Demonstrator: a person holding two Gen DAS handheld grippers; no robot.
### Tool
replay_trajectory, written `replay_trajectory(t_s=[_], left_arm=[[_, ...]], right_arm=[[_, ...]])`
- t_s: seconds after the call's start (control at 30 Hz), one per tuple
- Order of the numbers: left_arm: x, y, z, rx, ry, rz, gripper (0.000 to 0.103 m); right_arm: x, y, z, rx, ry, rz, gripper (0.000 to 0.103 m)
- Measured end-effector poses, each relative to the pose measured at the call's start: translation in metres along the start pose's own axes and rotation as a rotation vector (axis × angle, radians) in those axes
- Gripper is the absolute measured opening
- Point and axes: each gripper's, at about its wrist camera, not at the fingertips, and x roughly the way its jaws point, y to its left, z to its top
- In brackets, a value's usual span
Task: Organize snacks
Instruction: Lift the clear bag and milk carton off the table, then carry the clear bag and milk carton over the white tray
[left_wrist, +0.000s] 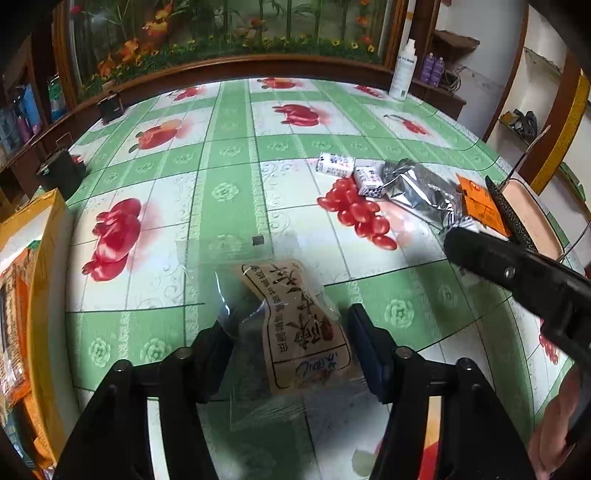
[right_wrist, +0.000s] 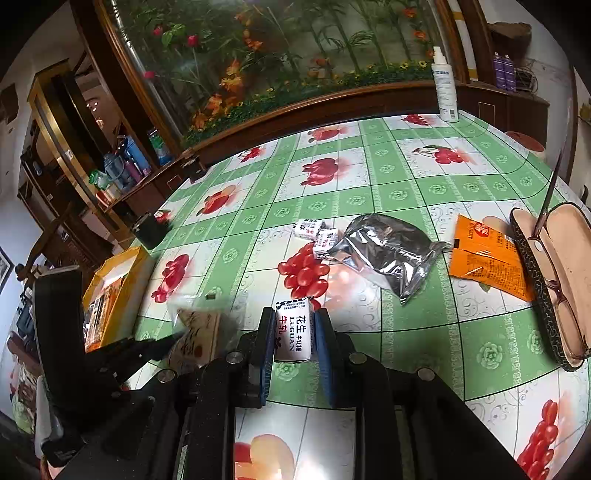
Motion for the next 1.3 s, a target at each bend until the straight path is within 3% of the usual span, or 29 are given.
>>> replay_trajectory(t_s=[0.13,0.23,0.47,0.6,0.67,0.83,1.3], left_arm=[[-0.004,0.001,0.003,-0.017,-0.034,-0.027,0.045],[-0.01,0.002,0.006,-0.027,-0.061,-0.044,0.043],[-0.007,-0.001,0.007,0.002,-0.048,-0.04,0.043],[0.004,-0.005,0.004,0.021,-0.02,-0.025,0.055],[0.005,-0.009,0.003,0.049,-0.037,0.004,0.055],[0.001,-0.008,0.002,0.032,-0.062,-0.032,0.044],[-0.02,0.003,0.011,-0.021,-0.146,-0.095,0.043]], right_arm=[[0.0,0.001,-0.001,-0.004,-0.001,0.002,0.023],[-0.001,0.0,0.0,0.002,-0.004,0.004,0.023],[0.001,0.001,0.0,-0.003,0.001,0.0,0.023],[0.0,0.001,0.0,-0.002,0.003,-0.001,0.023],[0.001,0.002,-0.001,-0.001,0.005,-0.001,0.023],[0.001,0.001,-0.001,0.0,0.002,0.0,0.023],[-0.003,0.0,0.001,0.005,-0.014,0.01,0.023]])
